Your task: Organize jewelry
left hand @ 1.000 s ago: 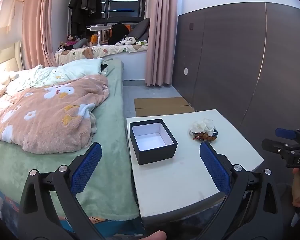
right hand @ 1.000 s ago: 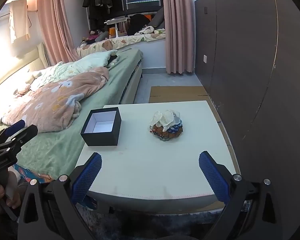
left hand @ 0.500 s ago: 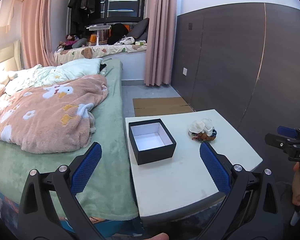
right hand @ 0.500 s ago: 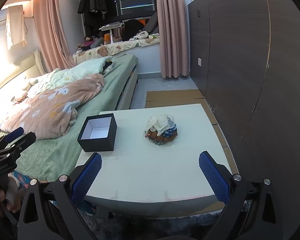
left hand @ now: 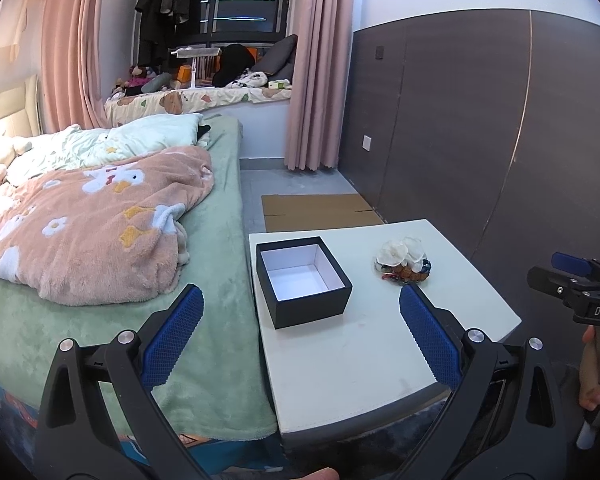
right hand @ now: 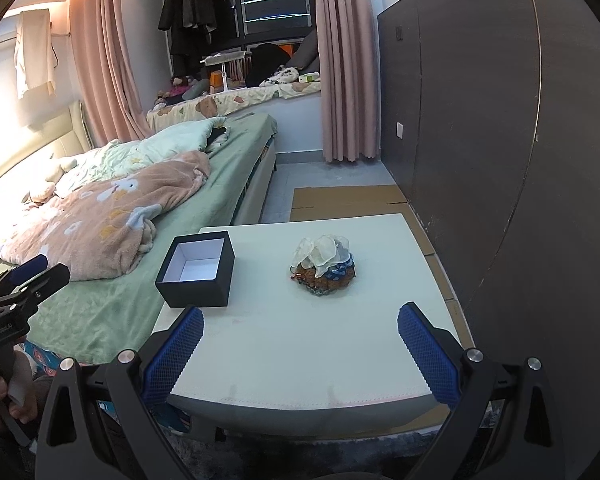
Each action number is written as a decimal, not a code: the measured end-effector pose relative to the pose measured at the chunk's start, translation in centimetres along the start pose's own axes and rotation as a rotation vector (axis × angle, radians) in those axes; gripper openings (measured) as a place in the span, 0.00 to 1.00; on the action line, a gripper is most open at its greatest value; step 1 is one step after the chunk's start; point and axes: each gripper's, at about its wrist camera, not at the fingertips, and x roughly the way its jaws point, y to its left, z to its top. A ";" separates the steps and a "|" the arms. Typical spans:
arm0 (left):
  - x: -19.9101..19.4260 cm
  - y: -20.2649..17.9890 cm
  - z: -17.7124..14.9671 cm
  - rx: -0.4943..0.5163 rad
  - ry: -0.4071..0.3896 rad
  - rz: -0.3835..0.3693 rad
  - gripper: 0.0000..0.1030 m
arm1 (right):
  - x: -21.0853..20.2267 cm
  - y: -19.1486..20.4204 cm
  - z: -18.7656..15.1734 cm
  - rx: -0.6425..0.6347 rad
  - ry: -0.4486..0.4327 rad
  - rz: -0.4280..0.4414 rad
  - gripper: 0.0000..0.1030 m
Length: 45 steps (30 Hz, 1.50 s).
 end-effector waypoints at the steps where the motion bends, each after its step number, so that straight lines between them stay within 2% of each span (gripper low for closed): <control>1: 0.0 0.2 0.0 0.000 0.001 -0.001 0.95 | 0.0 0.0 0.0 0.000 -0.001 -0.001 0.93; 42: -0.7 0.6 -0.3 0.001 0.018 0.001 0.95 | -0.7 -0.5 -0.5 0.028 0.002 0.013 0.93; 45: -0.8 0.6 -0.2 -0.002 0.018 0.019 0.95 | -0.7 -0.7 -0.5 0.045 0.001 0.018 0.93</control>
